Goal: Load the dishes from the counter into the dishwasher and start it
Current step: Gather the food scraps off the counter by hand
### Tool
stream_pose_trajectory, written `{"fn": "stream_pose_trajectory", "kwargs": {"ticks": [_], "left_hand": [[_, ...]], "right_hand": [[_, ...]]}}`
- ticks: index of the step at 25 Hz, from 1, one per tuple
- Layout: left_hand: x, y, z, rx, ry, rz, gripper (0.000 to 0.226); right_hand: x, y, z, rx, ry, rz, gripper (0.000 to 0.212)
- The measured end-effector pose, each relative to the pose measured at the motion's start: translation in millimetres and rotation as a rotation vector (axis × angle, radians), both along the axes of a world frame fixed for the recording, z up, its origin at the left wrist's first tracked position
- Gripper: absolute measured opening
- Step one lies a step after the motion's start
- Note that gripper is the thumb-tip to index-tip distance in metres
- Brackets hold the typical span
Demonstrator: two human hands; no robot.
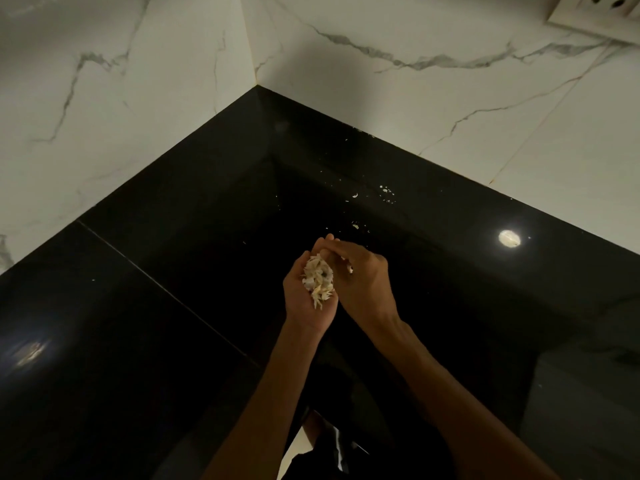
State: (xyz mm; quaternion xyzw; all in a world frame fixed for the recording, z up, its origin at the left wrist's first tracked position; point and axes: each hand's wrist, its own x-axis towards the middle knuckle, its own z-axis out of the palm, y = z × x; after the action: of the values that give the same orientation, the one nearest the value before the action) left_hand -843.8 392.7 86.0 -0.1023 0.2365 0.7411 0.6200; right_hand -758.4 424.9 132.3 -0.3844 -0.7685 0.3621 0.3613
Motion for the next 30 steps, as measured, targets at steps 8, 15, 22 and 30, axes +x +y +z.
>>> {"fn": "stream_pose_trajectory", "kwargs": {"ticks": [8, 15, 22, 30], "left_hand": [[26, -12, 26, -0.021, 0.057, 0.052, 0.033], [59, -48, 42, -0.038, 0.283, 0.164, 0.039], [95, -100, 55, -0.043, 0.245, 0.378, 0.039], [110, -179, 51, -0.003, 0.265, 0.591, 0.044]], "right_hand": [[2, -38, 2, -0.611, 0.51, -0.228, 0.024], [19, -66, 8, -0.778, 0.547, -0.201, 0.034], [50, -115, 27, -0.885, 0.538, -0.055, 0.028], [58, -183, 32, -1.101, 0.521, 0.175, 0.027]]}}
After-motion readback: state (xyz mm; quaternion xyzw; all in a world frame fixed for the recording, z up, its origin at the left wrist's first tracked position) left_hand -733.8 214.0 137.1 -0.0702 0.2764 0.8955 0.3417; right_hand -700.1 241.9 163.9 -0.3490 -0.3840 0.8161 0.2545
